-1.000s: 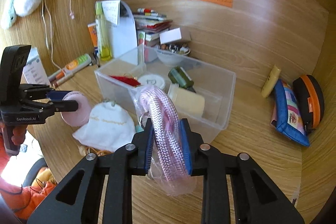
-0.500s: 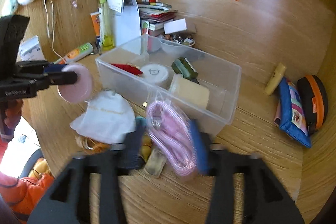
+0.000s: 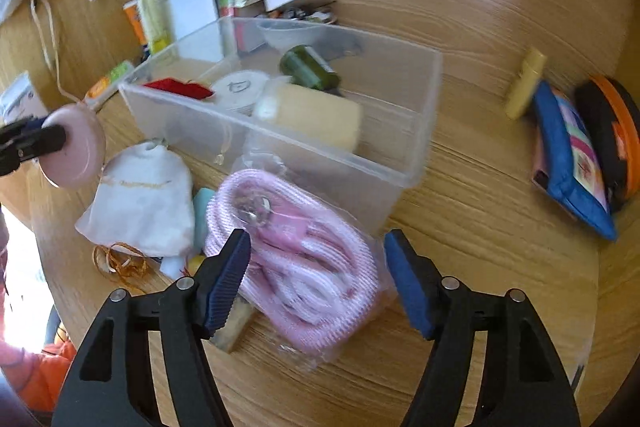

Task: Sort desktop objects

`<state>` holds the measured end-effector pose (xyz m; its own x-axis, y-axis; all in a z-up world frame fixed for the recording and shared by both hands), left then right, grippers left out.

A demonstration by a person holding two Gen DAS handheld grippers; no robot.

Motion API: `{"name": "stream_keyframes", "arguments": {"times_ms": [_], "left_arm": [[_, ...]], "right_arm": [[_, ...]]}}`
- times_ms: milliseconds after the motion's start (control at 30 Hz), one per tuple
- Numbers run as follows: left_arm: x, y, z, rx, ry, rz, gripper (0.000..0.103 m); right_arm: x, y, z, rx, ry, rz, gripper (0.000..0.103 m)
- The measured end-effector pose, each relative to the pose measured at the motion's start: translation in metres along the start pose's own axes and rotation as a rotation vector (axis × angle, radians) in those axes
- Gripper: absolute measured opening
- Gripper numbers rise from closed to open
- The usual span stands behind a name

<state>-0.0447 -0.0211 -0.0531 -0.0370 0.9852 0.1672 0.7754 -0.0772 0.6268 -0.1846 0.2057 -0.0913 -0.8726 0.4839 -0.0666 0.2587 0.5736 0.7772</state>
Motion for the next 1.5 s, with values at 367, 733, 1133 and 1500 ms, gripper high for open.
{"name": "stream_keyframes", "arguments": {"times_ms": [367,733,1133,1500], "left_arm": [[0.019,-0.008,-0.013,0.016,-0.029,0.027,0.039],[0.038,-0.019,-0.017,0.005,-0.068,0.051,0.039],[0.036,-0.036,-0.022,-0.012,-0.059,0.067,0.039],[0.021,-0.030,-0.043,0.051,-0.046,0.027,0.039]], "right_arm": [[0.016,0.003,0.033,-0.051,-0.057,-0.017,0.084],[-0.001,-0.020,0.016,-0.062,0.046,0.005,0.101],[-0.013,-0.035,0.012,-0.062,0.081,-0.086,0.080],[-0.021,-0.005,0.011,0.013,0.093,-0.050,0.069]]}}
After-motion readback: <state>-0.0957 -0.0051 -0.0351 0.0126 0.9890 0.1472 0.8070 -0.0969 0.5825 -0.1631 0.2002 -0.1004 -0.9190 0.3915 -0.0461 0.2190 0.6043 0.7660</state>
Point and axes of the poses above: each gripper's, at about its wrist camera, not at the fingertips, and y roughly against the way its jaws point, x to its right, z to its underside, the point moved 5 cm from there along -y, roughly the way its jaws point, and after that the axes turned 4 degrees about -z, right-handed, at the moved point
